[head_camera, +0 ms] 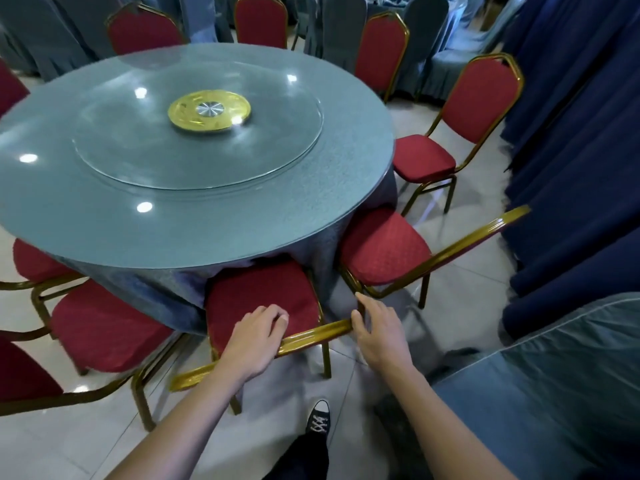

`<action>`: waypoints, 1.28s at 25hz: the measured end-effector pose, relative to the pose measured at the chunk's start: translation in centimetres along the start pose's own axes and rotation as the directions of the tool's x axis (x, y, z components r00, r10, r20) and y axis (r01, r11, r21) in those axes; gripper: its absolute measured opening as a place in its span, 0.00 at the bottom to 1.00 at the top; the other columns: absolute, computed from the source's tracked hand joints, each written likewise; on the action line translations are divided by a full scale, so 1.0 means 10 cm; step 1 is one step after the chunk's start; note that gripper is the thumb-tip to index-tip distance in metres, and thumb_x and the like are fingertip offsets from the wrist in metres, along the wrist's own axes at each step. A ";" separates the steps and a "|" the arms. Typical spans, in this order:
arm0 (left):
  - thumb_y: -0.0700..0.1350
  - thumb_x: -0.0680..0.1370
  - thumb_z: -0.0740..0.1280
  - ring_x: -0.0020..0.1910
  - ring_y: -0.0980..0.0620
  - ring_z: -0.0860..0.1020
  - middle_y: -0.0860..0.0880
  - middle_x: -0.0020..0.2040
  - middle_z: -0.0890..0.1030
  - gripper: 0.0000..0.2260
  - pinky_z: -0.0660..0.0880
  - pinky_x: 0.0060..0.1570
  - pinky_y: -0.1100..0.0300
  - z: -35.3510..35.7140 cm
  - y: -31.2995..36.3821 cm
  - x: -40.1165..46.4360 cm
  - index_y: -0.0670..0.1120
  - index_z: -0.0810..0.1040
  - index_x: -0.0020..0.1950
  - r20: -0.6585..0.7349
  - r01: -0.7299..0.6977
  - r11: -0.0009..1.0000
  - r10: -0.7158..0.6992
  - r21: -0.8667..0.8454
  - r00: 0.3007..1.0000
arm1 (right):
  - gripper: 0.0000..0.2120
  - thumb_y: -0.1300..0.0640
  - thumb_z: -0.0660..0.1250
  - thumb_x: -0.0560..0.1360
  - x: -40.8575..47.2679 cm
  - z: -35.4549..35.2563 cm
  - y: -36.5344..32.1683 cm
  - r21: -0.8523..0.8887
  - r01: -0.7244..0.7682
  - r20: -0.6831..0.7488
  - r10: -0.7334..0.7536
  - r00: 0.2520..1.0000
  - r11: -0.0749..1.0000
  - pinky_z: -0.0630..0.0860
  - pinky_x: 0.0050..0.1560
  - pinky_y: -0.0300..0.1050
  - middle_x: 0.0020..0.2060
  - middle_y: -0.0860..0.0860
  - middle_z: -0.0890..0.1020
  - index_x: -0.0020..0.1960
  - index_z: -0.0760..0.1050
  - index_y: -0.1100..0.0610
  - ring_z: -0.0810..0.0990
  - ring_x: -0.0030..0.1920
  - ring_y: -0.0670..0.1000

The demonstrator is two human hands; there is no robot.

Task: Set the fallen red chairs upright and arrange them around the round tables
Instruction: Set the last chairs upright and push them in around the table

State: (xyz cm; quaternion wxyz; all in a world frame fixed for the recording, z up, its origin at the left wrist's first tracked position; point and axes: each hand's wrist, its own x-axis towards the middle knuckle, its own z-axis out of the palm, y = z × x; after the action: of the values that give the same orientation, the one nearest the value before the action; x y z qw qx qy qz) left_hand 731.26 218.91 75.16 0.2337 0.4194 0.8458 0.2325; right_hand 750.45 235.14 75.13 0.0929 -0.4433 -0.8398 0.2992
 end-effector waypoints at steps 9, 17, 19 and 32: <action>0.54 0.84 0.56 0.56 0.51 0.77 0.53 0.54 0.79 0.11 0.72 0.59 0.50 0.37 1.21 1.19 0.55 0.76 0.60 0.113 -0.222 0.972 0.230 -0.083 0.967 | 0.22 0.50 0.61 0.81 0.96 -1.12 0.75 0.103 -0.133 -0.184 0.150 0.971 0.986 0.71 0.69 0.52 0.67 0.46 0.75 0.75 0.67 0.46 0.73 0.67 0.48; 0.53 0.85 0.56 0.56 0.53 0.76 0.55 0.54 0.77 0.12 0.71 0.59 0.53 0.53 1.99 1.68 0.53 0.76 0.62 0.134 -0.331 0.932 0.350 -0.146 0.927 | 0.20 0.50 0.61 0.82 1.48 -1.88 1.29 0.097 -0.221 -0.282 0.240 0.929 0.970 0.71 0.68 0.55 0.68 0.48 0.75 0.74 0.67 0.46 0.73 0.67 0.50; 0.53 0.84 0.57 0.56 0.52 0.76 0.55 0.53 0.77 0.11 0.72 0.59 0.51 0.63 2.18 1.84 0.54 0.75 0.62 0.124 -0.361 0.920 0.381 -0.155 0.916 | 0.21 0.52 0.61 0.82 1.61 -2.00 1.41 0.082 -0.216 -0.301 0.231 0.925 0.973 0.71 0.68 0.52 0.68 0.49 0.75 0.74 0.67 0.48 0.73 0.67 0.50; 0.57 0.85 0.53 0.75 0.53 0.63 0.53 0.77 0.64 0.22 0.56 0.74 0.59 2.03 3.40 2.96 0.60 0.57 0.80 0.379 -0.139 0.962 0.222 -0.233 0.899 | 0.34 0.34 0.45 0.80 3.20 -2.59 3.30 0.177 -0.376 -0.171 0.405 0.898 0.910 0.56 0.77 0.58 0.78 0.54 0.62 0.80 0.55 0.52 0.62 0.77 0.58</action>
State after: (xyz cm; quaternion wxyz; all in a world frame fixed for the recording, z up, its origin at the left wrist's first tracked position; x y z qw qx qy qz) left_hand 747.68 265.53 73.42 0.4205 0.5093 0.7094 0.2463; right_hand 765.21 285.75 73.14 0.1473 -0.6236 -0.6966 0.3228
